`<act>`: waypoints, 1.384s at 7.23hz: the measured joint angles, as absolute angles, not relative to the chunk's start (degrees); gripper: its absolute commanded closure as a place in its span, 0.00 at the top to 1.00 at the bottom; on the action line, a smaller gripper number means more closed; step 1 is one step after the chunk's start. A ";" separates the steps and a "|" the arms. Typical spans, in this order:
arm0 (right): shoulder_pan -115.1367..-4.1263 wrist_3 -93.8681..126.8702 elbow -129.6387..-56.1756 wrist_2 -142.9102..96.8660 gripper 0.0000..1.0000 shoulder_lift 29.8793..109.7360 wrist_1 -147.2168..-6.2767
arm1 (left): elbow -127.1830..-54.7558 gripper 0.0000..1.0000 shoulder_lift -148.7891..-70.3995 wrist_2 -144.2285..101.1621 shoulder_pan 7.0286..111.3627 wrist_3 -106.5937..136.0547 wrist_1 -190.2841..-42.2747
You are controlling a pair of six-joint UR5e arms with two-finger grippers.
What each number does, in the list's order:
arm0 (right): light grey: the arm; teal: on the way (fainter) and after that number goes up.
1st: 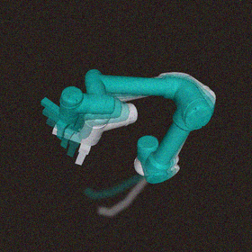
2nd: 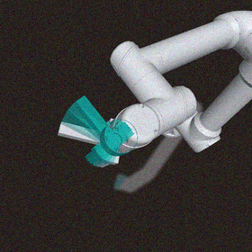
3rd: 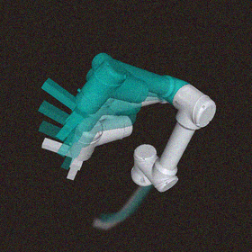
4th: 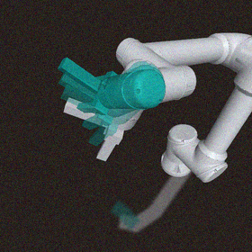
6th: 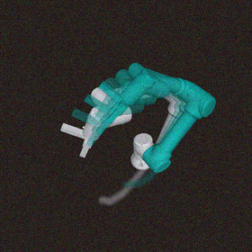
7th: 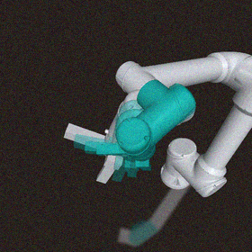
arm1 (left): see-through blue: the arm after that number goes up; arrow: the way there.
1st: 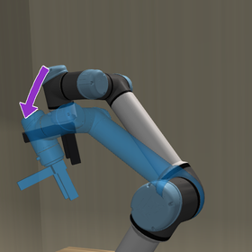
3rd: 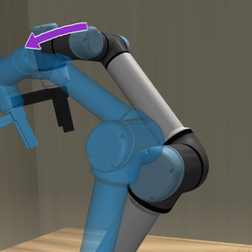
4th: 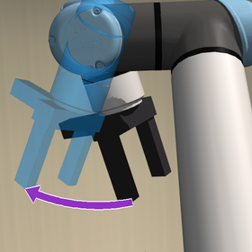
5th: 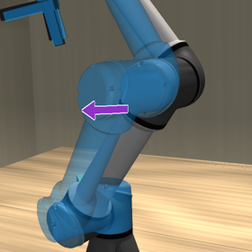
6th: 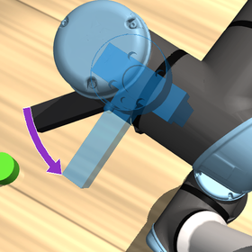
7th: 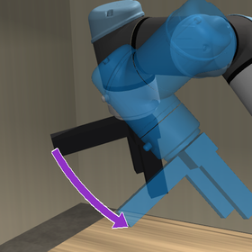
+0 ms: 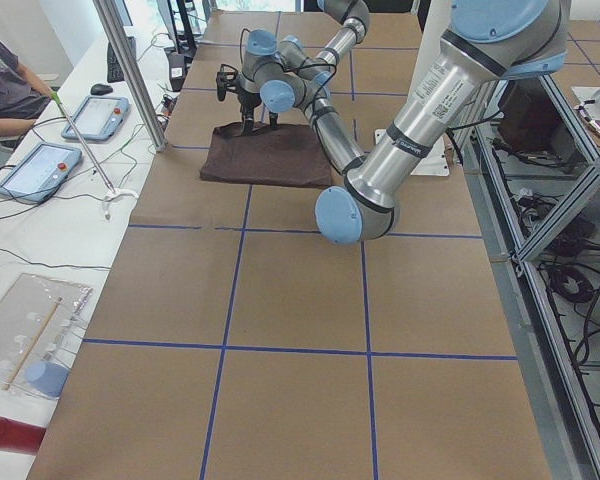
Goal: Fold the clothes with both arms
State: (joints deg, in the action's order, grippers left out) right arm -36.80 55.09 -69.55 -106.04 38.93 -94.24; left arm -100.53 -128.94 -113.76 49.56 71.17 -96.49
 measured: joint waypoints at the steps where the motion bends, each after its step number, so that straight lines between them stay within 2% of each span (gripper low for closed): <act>1: -37.85 54.26 -64.69 -106.01 1.00 36.95 -91.09 | -100.49 1.00 -128.81 -113.98 49.69 71.04 -96.50; 4: -40.01 51.48 -59.55 -106.00 1.00 35.13 -87.95 | -100.41 1.00 -128.44 -114.14 49.83 70.85 -96.53; 10: -44.68 47.17 -56.95 -106.78 1.00 34.25 -84.64 | -100.53 1.00 -128.38 -114.09 49.75 71.16 -96.57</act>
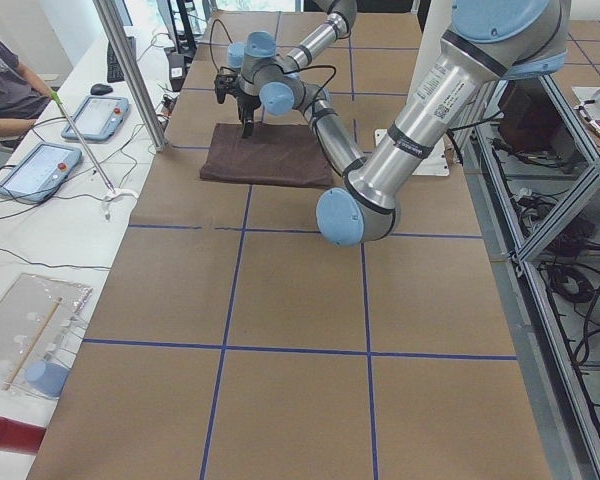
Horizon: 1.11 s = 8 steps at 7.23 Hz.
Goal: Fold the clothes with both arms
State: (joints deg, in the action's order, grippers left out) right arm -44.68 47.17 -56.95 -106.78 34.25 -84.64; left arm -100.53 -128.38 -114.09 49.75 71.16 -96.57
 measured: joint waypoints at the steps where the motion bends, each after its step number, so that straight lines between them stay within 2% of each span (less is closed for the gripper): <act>1: -45.63 47.17 -57.25 -108.66 1.00 34.11 -83.53 | -100.54 1.00 -128.14 -114.10 49.56 71.58 -96.78; 2: -47.01 47.29 -59.29 -112.66 1.00 34.56 -82.54 | -100.65 1.00 -126.94 -114.10 48.31 73.73 -97.82; 6: -49.25 51.62 -78.06 -125.40 1.00 43.22 -83.39 | -107.89 1.00 -116.83 -105.57 32.15 94.19 -102.90; 8: -48.52 56.62 -82.94 -126.82 1.00 45.12 -83.29 | -108.26 0.98 -113.38 -97.52 23.46 100.70 -102.84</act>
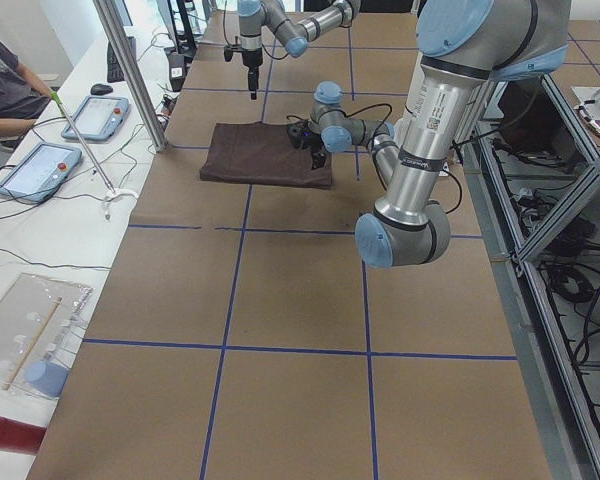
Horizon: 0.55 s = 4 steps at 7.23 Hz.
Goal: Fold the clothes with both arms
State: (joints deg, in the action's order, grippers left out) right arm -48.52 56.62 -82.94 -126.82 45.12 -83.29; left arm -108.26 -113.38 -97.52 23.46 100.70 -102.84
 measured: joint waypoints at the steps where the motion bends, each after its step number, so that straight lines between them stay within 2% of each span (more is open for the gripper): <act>1: -47.95 58.00 -83.70 -126.85 1.00 45.29 -83.16 | -107.96 0.94 -112.05 -95.33 21.27 102.07 -102.81; 3: -47.20 59.48 -84.20 -126.72 1.00 45.28 -82.99 | -107.78 0.92 -108.84 -94.24 20.09 102.67 -103.26; 4: -46.83 60.36 -84.37 -126.59 1.00 45.15 -82.95 | -107.71 0.86 -108.15 -94.19 20.00 102.71 -103.45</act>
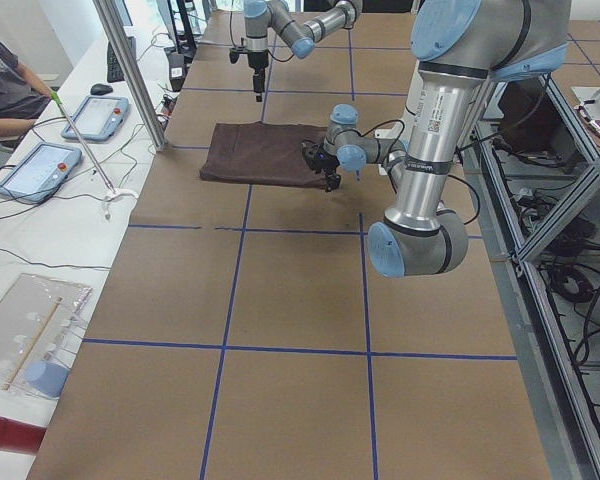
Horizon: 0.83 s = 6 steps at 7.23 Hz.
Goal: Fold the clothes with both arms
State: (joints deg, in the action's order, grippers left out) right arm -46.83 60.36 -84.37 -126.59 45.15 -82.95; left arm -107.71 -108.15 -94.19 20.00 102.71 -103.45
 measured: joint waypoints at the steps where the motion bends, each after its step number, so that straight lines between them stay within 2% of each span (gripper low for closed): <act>1: -46.52 60.82 -84.53 -126.47 1.00 45.09 -82.95 | -107.64 0.81 -108.08 -94.22 19.98 102.73 -103.56; 6: -46.32 61.03 -84.64 -126.38 1.00 45.21 -82.93 | -107.55 0.66 -109.02 -94.48 19.72 102.80 -103.64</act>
State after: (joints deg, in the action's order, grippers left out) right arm -46.32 61.03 -84.64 -126.38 45.21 -82.93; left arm -107.55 -109.02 -94.48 19.72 102.80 -103.64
